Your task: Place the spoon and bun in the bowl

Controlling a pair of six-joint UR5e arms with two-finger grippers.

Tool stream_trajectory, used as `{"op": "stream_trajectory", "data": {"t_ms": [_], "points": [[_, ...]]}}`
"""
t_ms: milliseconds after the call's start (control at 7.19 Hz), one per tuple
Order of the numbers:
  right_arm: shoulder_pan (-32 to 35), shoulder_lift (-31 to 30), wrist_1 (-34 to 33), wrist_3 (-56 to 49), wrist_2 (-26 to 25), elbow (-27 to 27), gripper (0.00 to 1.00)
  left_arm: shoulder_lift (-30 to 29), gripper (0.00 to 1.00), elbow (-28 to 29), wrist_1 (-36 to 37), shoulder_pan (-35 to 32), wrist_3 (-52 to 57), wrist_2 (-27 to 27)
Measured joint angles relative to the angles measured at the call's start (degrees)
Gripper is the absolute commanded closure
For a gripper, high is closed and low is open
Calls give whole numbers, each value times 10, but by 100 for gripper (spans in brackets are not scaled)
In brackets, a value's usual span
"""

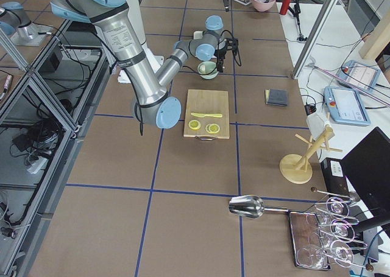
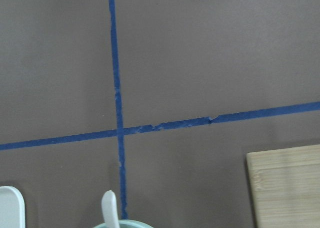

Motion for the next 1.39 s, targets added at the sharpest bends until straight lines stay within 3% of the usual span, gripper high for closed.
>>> {"op": "stream_trajectory", "data": {"t_ms": [417, 835, 1113, 1391], "points": [[110, -78, -75, -202, 76, 47, 0, 66, 0, 35, 17, -129, 233, -64], [242, -181, -83, -410, 164, 48, 0, 75, 0, 111, 85, -250, 456, -110], [327, -247, -84, -544, 200, 30, 0, 75, 0, 132, 124, -290, 528, -113], [407, -278, -84, -684, 215, -25, 0, 76, 0, 142, 136, -301, 553, -113]]}}
